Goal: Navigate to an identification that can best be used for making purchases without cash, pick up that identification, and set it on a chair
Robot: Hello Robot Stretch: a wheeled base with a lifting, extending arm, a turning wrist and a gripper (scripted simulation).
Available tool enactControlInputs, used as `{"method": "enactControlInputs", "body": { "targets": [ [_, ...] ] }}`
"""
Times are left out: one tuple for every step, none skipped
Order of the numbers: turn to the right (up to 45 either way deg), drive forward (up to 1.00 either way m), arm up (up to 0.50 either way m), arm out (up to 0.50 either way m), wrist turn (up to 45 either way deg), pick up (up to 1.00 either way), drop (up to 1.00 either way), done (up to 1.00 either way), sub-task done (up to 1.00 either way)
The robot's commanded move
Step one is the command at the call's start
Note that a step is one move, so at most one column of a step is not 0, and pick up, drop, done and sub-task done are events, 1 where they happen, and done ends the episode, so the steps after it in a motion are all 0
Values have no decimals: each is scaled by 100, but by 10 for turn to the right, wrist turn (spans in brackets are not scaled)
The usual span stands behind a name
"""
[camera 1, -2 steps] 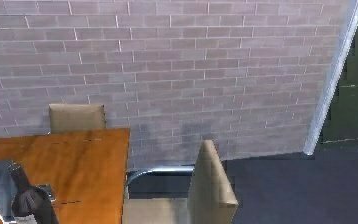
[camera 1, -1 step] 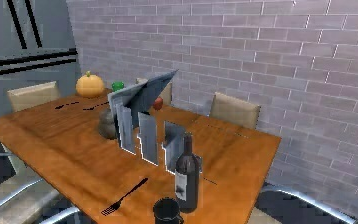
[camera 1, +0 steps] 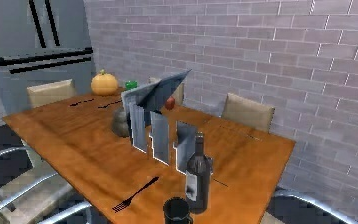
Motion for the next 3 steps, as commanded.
{"method": "enactControlInputs", "body": {
  "targets": [
    [450,0,0,0,0,0,0,0,0],
    [450,0,0,0,0,0,0,0,0],
    [120,0,0,0,0,0,0,0,0]
  ]
}}
